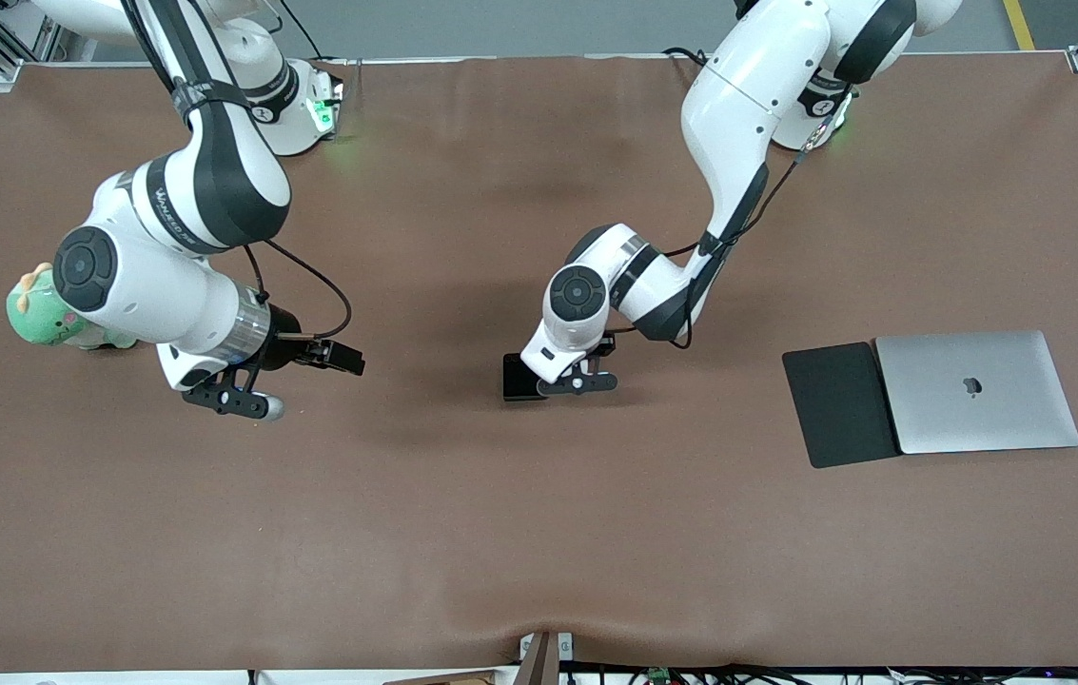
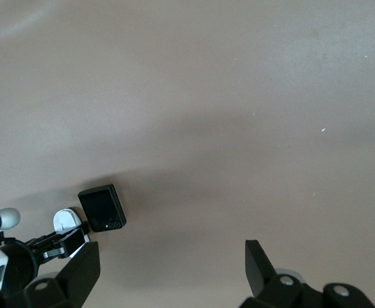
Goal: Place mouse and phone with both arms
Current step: 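Lift the mouse toward the pad while the right gripper grasps the phone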
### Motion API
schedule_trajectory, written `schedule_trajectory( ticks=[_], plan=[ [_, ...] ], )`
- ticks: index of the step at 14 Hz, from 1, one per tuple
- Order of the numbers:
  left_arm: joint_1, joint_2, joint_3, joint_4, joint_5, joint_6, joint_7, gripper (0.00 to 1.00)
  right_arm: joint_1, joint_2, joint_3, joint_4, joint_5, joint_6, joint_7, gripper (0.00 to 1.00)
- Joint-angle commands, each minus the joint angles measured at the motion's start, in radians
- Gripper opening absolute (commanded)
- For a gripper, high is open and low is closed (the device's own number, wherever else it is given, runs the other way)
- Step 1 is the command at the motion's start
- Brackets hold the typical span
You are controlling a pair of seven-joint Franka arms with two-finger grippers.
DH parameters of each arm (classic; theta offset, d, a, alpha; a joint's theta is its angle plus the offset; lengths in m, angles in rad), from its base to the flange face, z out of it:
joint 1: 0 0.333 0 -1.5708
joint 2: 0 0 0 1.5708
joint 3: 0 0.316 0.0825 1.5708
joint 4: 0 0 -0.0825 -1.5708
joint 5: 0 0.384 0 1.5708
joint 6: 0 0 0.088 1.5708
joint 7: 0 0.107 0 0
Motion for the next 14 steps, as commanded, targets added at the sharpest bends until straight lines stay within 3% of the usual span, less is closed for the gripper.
schedule_trajectory(
  ticks=[1,3,7,11,14],
  plan=[
    [0.009,-0.034,0.011,0.01,0.026,-0.002,-0.016,0.28,0.024,-0.072,-0.008,-0.117,0.011,0.093,-0.036,1.0],
    [0.061,-0.084,0.011,0.007,0.028,-0.045,-0.009,0.28,0.064,-0.097,-0.008,-0.187,0.009,0.193,-0.046,1.0],
    [0.139,-0.184,0.01,0.002,0.028,-0.139,0.049,0.25,0.089,-0.051,-0.007,-0.127,0.003,0.142,-0.046,1.0],
    [0.243,-0.273,0.008,0.0,0.026,-0.232,0.201,0.24,0.147,0.169,-0.008,0.142,-0.003,-0.035,0.016,1.0],
    [0.314,-0.302,0.008,-0.001,0.028,-0.294,0.281,0.23,0.207,0.364,-0.01,0.331,-0.035,-0.017,0.027,1.0]
  ],
)
